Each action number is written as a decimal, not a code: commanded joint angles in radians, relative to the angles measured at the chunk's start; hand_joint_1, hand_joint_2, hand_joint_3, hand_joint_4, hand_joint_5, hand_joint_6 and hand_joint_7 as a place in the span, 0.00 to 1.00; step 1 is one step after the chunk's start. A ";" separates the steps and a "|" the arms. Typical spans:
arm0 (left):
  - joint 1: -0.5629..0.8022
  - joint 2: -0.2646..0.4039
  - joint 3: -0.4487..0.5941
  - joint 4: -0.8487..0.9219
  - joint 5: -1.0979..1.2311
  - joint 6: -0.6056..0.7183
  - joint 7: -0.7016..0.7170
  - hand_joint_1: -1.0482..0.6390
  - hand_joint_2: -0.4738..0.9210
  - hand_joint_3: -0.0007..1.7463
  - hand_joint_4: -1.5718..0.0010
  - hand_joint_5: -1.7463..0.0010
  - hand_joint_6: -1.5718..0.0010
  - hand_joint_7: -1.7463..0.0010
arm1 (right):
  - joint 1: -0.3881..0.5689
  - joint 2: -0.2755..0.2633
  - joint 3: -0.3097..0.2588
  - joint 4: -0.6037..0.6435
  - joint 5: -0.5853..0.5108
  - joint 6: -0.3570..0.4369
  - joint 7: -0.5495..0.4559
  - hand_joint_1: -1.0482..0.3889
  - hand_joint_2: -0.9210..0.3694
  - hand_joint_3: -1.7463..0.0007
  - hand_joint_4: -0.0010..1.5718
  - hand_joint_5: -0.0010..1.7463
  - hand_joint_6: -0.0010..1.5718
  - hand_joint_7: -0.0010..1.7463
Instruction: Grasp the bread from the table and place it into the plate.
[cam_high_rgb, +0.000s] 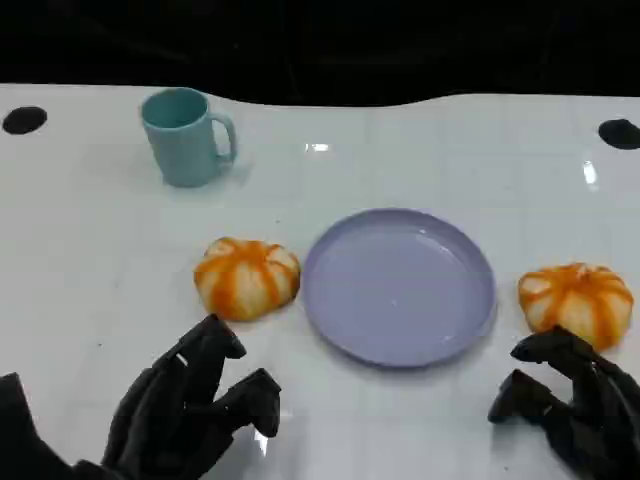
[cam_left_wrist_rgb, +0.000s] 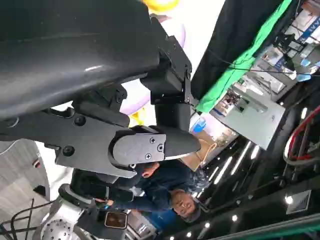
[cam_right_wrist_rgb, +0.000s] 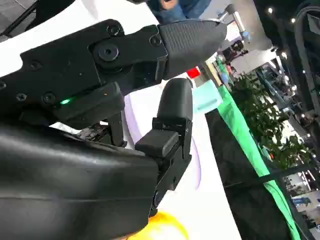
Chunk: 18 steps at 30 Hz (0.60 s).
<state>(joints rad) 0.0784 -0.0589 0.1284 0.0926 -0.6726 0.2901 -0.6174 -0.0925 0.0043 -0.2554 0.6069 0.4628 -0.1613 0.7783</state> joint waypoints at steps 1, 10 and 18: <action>0.001 0.010 0.005 -0.004 0.003 0.000 0.002 0.29 1.00 0.18 0.47 0.00 0.60 0.04 | 0.001 -0.009 -0.005 0.012 0.003 -0.005 -0.004 0.37 0.00 0.88 0.43 0.86 0.40 0.65; -0.003 0.012 0.011 -0.001 -0.002 0.010 -0.003 0.28 1.00 0.16 0.48 0.00 0.61 0.04 | -0.002 -0.016 -0.002 0.011 0.002 0.010 0.000 0.37 0.00 0.88 0.43 0.85 0.39 0.65; -0.001 0.010 0.008 0.000 0.007 -0.007 -0.007 0.29 1.00 0.18 0.47 0.00 0.61 0.04 | 0.007 -0.008 0.000 -0.011 0.002 0.027 -0.022 0.37 0.00 0.89 0.44 0.84 0.41 0.65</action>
<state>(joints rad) 0.0762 -0.0581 0.1306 0.0927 -0.6738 0.3031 -0.6176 -0.0964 0.0043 -0.2560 0.6046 0.4640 -0.1483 0.7710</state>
